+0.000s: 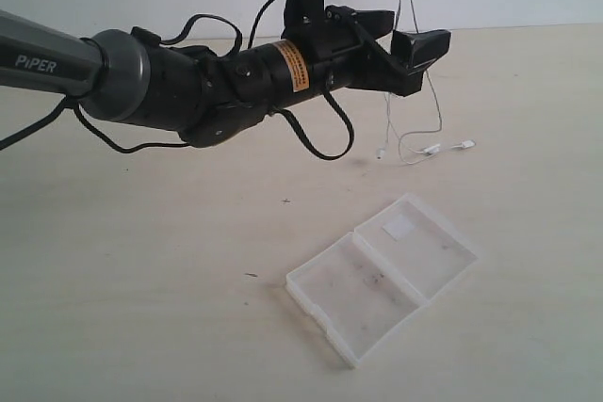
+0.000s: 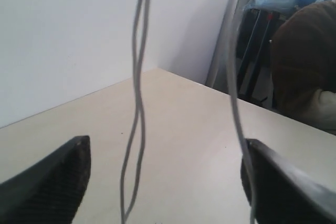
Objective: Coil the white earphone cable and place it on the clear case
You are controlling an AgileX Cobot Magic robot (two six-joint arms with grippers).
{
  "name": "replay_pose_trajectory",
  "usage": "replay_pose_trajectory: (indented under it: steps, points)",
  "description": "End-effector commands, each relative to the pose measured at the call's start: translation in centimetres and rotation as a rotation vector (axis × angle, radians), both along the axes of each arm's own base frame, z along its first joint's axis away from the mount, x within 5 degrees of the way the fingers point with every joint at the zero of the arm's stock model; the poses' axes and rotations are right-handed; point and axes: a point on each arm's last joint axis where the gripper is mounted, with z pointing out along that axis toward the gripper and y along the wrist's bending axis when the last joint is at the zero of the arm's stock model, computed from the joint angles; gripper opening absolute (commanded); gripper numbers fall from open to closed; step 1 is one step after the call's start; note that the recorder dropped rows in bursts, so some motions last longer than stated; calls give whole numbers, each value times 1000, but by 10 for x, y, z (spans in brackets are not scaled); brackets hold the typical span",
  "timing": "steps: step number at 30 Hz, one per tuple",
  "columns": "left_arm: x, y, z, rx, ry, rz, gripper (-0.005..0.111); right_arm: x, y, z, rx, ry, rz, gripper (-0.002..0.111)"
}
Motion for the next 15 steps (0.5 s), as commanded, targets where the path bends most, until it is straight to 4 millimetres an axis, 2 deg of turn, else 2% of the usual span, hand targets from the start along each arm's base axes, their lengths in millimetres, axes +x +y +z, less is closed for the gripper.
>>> replay_pose_trajectory:
  steps: [1, 14, 15]
  points:
    - [1, 0, 1, 8, -3, 8, 81, -3, -2, 6, -4, -25, -6, 0]
    - [2, 1, -1, 54, -30, 13, 78, -3, -2, 6, -4, -25, -6, 0]
    - [2, 1, -1, 58, -36, 13, 72, -3, -2, 6, -4, -25, -6, 0]
